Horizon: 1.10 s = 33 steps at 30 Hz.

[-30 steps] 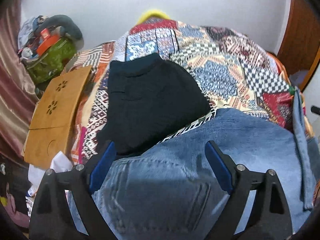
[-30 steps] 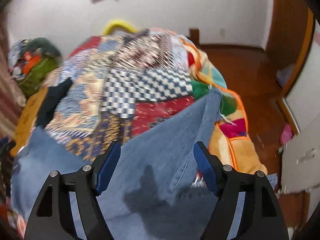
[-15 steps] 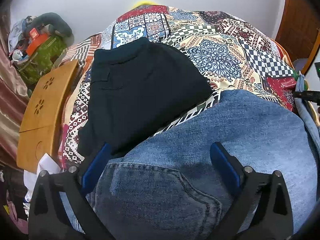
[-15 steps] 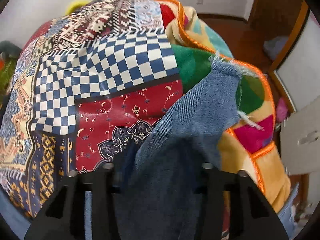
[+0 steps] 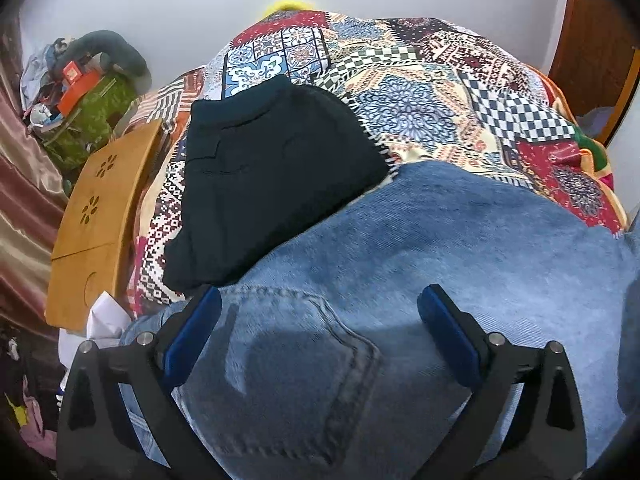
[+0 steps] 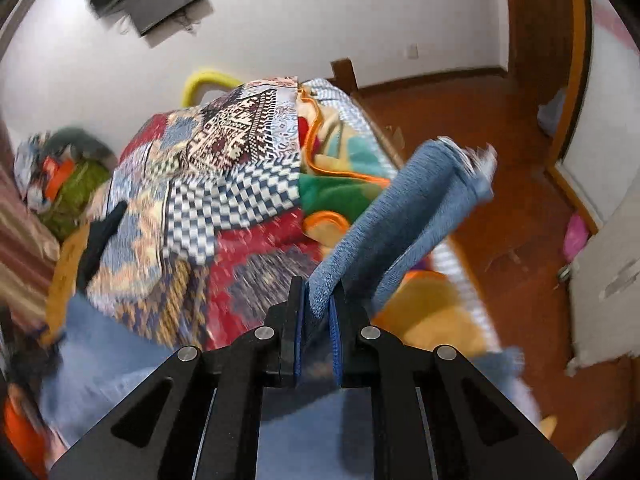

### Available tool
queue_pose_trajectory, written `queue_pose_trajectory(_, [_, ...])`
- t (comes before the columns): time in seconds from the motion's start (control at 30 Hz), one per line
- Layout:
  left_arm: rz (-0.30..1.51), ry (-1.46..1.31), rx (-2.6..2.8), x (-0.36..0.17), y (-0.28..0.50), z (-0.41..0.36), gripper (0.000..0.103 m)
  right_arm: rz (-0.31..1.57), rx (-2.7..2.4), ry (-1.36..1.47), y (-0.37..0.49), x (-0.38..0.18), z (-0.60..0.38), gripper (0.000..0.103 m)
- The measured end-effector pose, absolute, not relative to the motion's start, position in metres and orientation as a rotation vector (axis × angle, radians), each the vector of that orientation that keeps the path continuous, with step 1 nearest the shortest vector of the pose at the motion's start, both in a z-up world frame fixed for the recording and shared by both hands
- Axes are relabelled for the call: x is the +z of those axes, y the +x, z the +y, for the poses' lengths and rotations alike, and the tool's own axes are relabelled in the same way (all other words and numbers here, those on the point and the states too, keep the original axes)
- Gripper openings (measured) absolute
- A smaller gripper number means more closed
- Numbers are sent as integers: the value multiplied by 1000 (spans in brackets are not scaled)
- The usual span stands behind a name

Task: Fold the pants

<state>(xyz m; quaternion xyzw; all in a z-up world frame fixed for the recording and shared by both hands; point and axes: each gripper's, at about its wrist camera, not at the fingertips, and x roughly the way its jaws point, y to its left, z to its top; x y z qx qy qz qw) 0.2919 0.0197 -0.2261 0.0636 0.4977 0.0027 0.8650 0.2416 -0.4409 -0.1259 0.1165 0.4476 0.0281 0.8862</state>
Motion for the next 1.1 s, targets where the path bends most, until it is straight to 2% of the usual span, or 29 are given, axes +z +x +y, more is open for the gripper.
queue_pose_trajectory(0.1, [1048, 121, -7, -224, 284, 13, 101, 952, -33, 169, 206, -134, -458, 24])
queue_pose_trajectory(0.17, [1056, 124, -14, -225, 279, 9, 101, 1007, -105, 180, 191, -150, -473, 39])
queue_pose_trajectory(0.27, [1068, 136, -23, -228, 273, 0, 101, 1053, -200, 280, 173, -167, -499, 39])
queue_pose_trajectory(0.47, [1045, 197, -21, -228, 258, -15, 101, 1018, -239, 572, 156, -184, -529, 39])
queue_pose_trajectory(0.67, [1008, 237, 2, -229, 250, -21, 101, 1069, -217, 604, 180, -201, -513, 39])
queue_pose_trajectory(0.8, [1016, 197, -6, -229, 250, -15, 101, 1144, -221, 612, 191, -233, -507, 39])
queue_pose_trajectory(0.83, [1015, 193, -8, -230, 250, -15, 101, 1134, -225, 634, 189, -240, -508, 39])
queue_pose_trajectory(0.9, [1010, 191, -11, -230, 249, -15, 101, 1106, -227, 647, 184, -241, -512, 33])
queue_pose_trajectory(0.97, [1010, 196, -12, -230, 249, -16, 101, 1099, -219, 656, 179, -240, -516, 12])
queue_pose_trajectory(1.1, [1015, 197, -15, -229, 248, -16, 101, 1078, -209, 620, 175, -225, -517, 9])
